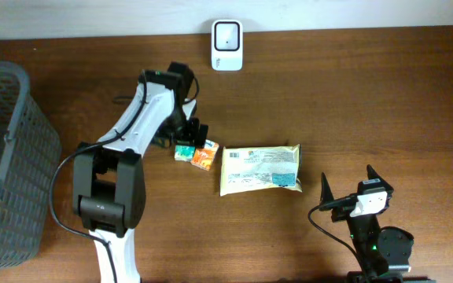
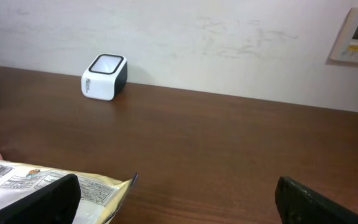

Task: Scan the item barcode
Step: 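Place the green Kleenex pack left of the orange pack, then grasp the green tea drink box in the basket with left gripper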

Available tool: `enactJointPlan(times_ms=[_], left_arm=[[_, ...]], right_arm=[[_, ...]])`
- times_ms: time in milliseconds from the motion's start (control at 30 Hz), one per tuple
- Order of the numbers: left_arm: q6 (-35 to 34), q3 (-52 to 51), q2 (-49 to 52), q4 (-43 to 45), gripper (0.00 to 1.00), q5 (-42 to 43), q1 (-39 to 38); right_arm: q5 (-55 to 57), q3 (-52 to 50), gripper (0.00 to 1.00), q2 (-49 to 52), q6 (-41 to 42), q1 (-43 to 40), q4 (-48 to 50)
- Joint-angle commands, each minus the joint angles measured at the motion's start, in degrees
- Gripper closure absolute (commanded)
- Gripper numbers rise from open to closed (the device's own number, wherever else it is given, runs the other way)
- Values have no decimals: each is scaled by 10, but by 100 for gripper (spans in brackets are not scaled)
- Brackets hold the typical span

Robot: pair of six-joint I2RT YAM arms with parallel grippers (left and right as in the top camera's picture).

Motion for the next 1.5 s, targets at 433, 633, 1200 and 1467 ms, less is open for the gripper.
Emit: enactJointPlan(times_ms=[433, 633, 1200, 1467], left_arm=[[-204, 210, -268, -78, 1, -147, 505], [-165, 2, -268, 15, 1, -142, 624], [454, -181, -140, 246, 0, -118, 690], [548, -181, -96, 241, 6, -118, 691]], right_arm=[[-3, -3, 1, -2, 0, 3, -3], [-3, -3, 1, -2, 0, 3, -3], [-3, -3, 1, -2, 0, 3, -3], [-3, -3, 1, -2, 0, 3, -3]])
